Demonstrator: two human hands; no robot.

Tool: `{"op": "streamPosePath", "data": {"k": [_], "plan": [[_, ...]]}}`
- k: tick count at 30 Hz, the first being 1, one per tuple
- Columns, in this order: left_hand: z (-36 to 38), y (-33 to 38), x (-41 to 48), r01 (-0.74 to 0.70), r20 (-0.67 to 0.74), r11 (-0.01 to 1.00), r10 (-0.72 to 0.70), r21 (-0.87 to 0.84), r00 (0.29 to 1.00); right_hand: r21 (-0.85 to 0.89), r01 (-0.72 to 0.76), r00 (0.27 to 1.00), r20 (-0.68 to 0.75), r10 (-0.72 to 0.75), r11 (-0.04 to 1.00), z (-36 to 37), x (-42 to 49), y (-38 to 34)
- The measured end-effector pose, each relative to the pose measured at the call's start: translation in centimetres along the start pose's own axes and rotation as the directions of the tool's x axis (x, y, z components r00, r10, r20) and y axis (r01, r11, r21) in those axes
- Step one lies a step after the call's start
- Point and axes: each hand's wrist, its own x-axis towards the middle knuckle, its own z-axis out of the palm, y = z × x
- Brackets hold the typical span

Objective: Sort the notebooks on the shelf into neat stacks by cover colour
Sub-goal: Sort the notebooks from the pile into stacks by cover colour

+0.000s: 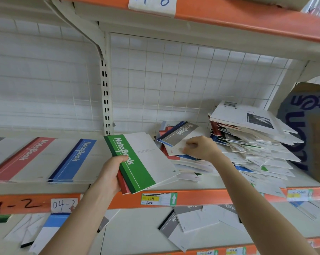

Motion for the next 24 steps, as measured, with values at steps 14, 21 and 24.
{"op": "streamPosePath", "data": {"k": [14, 21, 24], "plan": [[0.2, 0.3, -0.3, 0.017, -0.002, 0.999, -0.017, 0.027, 1.0, -0.09, 0.048, 0.996, 0.075, -0.041, 0.995, -1.1, -0.2, -0.2], [0.5, 0.6, -0.3, 0.02, 0.013, 0.999, -0.02, -0.025, 1.0, -0.171, 0.217, 0.957, -0.16, -0.244, 0.961, 0.7, -1.1, 0.4], [0.9, 0.8, -0.3, 0.004, 0.047, 0.999, -0.002, -0.034, 0.999, 0.028, 0.471, 0.881, -0.053, -0.47, 0.881, 1.2, -3.0, -0.8]]}}
